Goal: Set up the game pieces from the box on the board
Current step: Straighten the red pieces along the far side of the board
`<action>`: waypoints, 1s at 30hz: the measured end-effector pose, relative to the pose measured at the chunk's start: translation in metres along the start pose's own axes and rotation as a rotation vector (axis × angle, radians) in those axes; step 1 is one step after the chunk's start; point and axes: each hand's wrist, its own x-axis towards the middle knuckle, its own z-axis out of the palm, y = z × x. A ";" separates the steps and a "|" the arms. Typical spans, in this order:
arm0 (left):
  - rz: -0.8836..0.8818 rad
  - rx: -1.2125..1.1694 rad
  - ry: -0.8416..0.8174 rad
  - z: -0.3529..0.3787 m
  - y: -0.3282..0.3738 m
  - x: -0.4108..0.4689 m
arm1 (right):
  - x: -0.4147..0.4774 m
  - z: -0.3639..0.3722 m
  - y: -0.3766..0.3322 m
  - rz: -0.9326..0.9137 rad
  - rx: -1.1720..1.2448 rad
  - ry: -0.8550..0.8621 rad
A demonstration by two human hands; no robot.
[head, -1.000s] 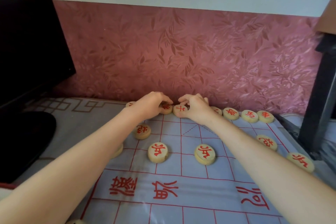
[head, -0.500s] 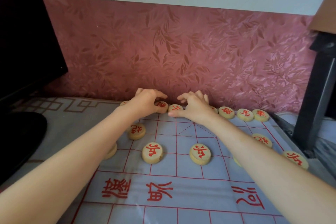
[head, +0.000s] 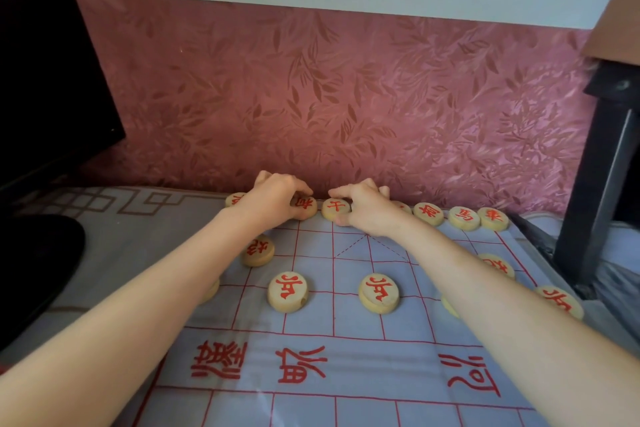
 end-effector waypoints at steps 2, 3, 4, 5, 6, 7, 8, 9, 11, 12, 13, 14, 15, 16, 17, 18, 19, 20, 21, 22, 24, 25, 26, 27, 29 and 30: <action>-0.005 0.007 -0.004 0.000 0.000 -0.001 | -0.002 0.000 -0.001 -0.003 0.019 0.013; -0.006 0.002 -0.005 0.000 0.000 -0.002 | -0.002 0.001 -0.001 -0.007 0.018 0.031; -0.006 -0.007 -0.005 0.000 -0.001 -0.003 | -0.002 0.001 -0.001 -0.010 0.017 0.050; -0.005 -0.017 -0.006 0.000 -0.001 -0.003 | -0.002 0.002 -0.001 -0.010 0.020 0.069; -0.005 -0.026 -0.008 0.000 -0.001 -0.004 | -0.002 0.003 0.000 -0.007 0.022 0.083; -0.005 -0.032 -0.008 0.000 -0.001 -0.004 | -0.002 0.004 -0.001 -0.008 0.018 0.092; -0.003 -0.037 -0.007 0.000 -0.001 -0.005 | -0.002 0.005 -0.001 -0.016 0.009 0.099; -0.002 -0.042 -0.005 0.000 -0.002 -0.005 | -0.002 0.005 -0.003 -0.027 0.001 0.106; 0.004 -0.048 -0.003 0.002 -0.003 -0.005 | -0.004 0.005 -0.006 -0.044 -0.001 0.119; 0.010 -0.045 -0.002 0.002 -0.003 -0.005 | -0.004 0.005 -0.007 -0.051 -0.005 0.121; 0.016 -0.041 0.000 0.003 -0.003 -0.005 | -0.004 0.005 -0.008 -0.058 -0.015 0.121; 0.020 -0.038 0.004 0.003 -0.004 -0.005 | -0.004 0.005 -0.009 -0.064 -0.029 0.118; 0.021 -0.040 0.007 0.003 -0.004 -0.004 | -0.004 0.005 -0.009 -0.065 -0.039 0.111; 0.019 -0.043 0.005 0.003 -0.004 -0.005 | -0.005 0.004 -0.009 -0.064 -0.041 0.103; 0.016 -0.044 0.001 0.003 -0.004 -0.004 | -0.005 0.004 -0.009 -0.064 -0.036 0.099; 0.013 -0.042 0.000 0.003 -0.004 -0.004 | -0.007 0.004 -0.008 -0.070 -0.031 0.099; 0.009 -0.038 -0.001 0.003 -0.004 -0.004 | -0.008 0.004 -0.008 -0.076 -0.027 0.098; 0.007 -0.034 0.001 0.003 -0.003 -0.004 | -0.008 0.004 -0.007 -0.079 -0.021 0.100; 0.004 -0.033 0.004 0.003 -0.003 -0.005 | -0.008 0.004 -0.006 -0.079 -0.013 0.103; 0.000 -0.035 0.005 0.002 -0.002 -0.005 | -0.008 0.005 -0.006 -0.078 -0.010 0.103; -0.009 -0.033 0.003 0.002 -0.001 -0.006 | -0.006 0.008 -0.003 -0.093 -0.028 0.107; -0.010 -0.023 0.003 0.002 -0.002 -0.007 | -0.004 0.010 -0.001 -0.109 -0.036 0.118; -0.006 -0.009 0.007 0.001 -0.002 -0.007 | -0.003 0.009 0.003 -0.125 -0.036 0.129; 0.002 -0.001 0.015 -0.001 -0.001 -0.007 | -0.003 0.007 0.006 -0.133 -0.032 0.145; 0.017 -0.026 0.037 -0.006 0.002 -0.006 | -0.004 -0.003 0.019 -0.122 -0.020 0.174; 0.024 -0.053 0.044 -0.008 0.006 -0.005 | -0.005 -0.009 0.027 -0.103 -0.016 0.179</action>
